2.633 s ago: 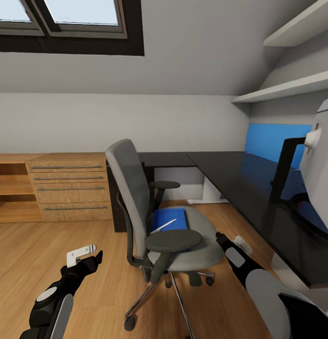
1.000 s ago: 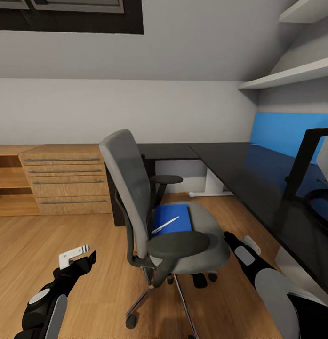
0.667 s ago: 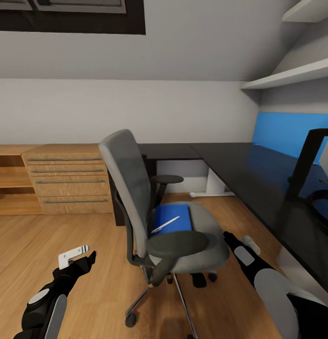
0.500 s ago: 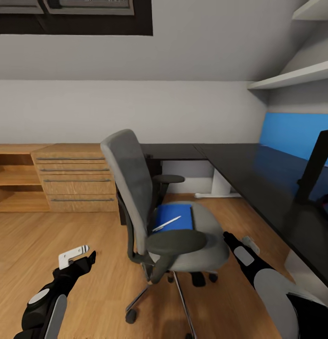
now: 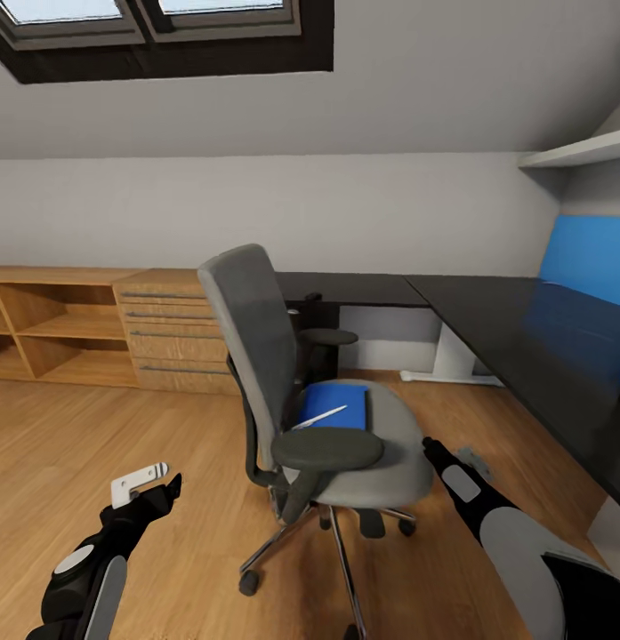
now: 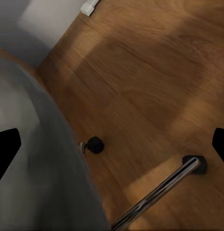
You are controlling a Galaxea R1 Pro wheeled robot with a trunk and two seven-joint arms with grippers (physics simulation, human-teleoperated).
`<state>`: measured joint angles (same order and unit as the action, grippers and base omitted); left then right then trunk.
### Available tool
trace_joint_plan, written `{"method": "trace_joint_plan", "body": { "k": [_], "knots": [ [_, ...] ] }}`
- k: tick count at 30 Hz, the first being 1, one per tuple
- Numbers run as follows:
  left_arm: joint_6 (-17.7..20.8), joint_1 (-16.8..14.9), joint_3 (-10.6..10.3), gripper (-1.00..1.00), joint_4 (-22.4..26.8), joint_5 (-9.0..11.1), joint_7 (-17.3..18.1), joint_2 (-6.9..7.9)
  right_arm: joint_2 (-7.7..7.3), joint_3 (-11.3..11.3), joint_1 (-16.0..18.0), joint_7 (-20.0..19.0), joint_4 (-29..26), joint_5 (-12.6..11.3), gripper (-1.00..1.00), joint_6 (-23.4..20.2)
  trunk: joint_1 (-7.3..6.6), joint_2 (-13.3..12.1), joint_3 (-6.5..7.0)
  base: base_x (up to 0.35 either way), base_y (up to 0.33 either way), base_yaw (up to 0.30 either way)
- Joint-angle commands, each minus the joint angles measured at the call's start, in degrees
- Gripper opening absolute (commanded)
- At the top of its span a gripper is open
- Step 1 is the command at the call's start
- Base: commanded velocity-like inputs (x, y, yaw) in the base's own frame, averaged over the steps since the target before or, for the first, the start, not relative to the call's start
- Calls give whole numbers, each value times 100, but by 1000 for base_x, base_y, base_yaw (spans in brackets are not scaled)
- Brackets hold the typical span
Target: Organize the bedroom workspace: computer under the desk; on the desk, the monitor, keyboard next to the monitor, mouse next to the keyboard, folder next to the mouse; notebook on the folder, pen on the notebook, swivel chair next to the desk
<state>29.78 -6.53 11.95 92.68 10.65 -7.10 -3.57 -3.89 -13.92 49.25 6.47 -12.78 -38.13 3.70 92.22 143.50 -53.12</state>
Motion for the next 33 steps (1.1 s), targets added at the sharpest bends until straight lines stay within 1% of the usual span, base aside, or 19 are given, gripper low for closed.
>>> {"method": "trace_joint_plan", "body": {
  "k": [1,15,18,20,27,33],
  "knots": [
    [28,-6,0,100,5,60,-37,-4,2,94,-3,4,21,-142,100,-6,0,2,-6,0,0,103],
    [28,-6,-13,100,3,60,-37,-4,-19,83,-3,12,-5,-133,100,14,0,2,-5,0,0,8],
    [28,-6,-16,100,4,60,-37,-4,-22,86,-3,14,-149,-133,100,18,0,2,-5,0,0,0],
    [28,-6,-17,100,3,60,-37,-4,-12,90,-7,31,-482,-133,100,13,0,2,-5,0,0,0],
    [28,-6,-18,100,1,60,-37,-4,-24,91,-10,26,-623,-129,100,9,0,2,-5,0,0,0],
    [24,-6,-23,100,0,60,-29,-4,-33,86,-12,21,-629,-125,100,15,0,2,-5,0,0,0]
  ]
}}
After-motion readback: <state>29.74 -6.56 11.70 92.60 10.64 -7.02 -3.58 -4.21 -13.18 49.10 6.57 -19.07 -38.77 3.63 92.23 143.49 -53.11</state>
